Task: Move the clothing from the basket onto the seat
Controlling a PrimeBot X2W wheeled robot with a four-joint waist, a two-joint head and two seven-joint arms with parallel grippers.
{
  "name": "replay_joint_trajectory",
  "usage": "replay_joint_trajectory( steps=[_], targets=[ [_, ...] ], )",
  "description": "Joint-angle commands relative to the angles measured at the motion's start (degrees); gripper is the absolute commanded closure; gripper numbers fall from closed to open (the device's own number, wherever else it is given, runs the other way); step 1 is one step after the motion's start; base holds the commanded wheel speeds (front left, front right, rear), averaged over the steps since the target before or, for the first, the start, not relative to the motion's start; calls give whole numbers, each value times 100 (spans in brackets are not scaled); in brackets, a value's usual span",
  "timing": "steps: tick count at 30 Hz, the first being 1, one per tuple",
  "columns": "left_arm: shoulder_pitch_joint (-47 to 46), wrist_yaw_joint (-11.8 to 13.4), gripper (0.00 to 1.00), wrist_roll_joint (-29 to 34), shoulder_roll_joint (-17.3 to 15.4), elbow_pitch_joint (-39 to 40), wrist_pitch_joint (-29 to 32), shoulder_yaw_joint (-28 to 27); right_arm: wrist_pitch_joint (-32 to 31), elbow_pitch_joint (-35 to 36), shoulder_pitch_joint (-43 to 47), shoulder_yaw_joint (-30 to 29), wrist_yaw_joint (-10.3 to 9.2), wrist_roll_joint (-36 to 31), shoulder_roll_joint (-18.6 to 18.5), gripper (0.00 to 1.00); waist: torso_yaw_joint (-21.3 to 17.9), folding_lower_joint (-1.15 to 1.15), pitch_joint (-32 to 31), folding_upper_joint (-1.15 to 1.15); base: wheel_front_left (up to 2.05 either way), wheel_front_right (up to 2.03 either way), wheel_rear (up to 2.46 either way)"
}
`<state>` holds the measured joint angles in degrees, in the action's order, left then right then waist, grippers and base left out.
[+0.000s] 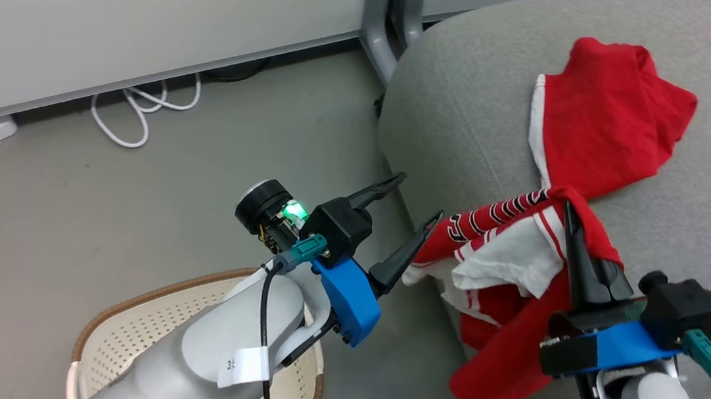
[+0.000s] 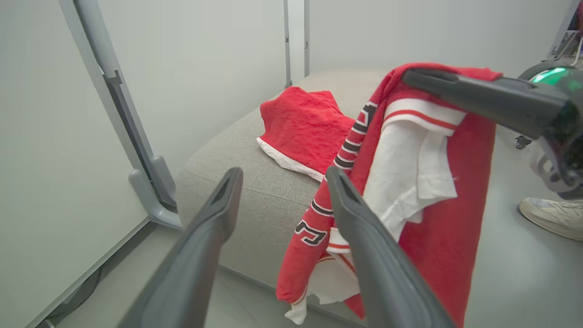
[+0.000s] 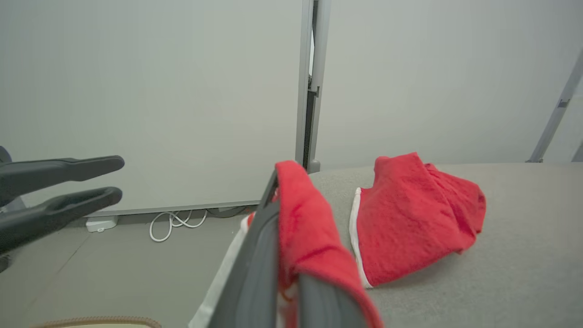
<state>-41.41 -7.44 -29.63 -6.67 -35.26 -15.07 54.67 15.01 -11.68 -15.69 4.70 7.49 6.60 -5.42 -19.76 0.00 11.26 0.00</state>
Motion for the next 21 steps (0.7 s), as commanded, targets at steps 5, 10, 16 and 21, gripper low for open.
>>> replay_joint_trajectory(
  steps=[5, 10, 16, 21],
  targets=[
    [-5, -5, 0, -24, 22, -40, -16, 78, 26, 33, 230, -89, 1, -13, -46, 100, -164, 0, 13, 0, 0, 0, 0],
    [16, -5, 0, -49, 20, -41, -15, 121, 26, 35, 303, -129, 1, -22, -24, 100, -159, 0, -20, 0, 0, 0, 0],
    [8, -5, 0, -30, 11, -10, -16, 44, 27, 75, 136, -120, 1, -33, 4, 100, -66, 0, 3, 0, 0, 0, 0],
    [-83, -5, 0, 53, -40, 79, -16, -30, 27, 147, -337, -99, 1, -74, -76, 100, 51, 0, 203, 0, 0, 0, 0]
  ],
)
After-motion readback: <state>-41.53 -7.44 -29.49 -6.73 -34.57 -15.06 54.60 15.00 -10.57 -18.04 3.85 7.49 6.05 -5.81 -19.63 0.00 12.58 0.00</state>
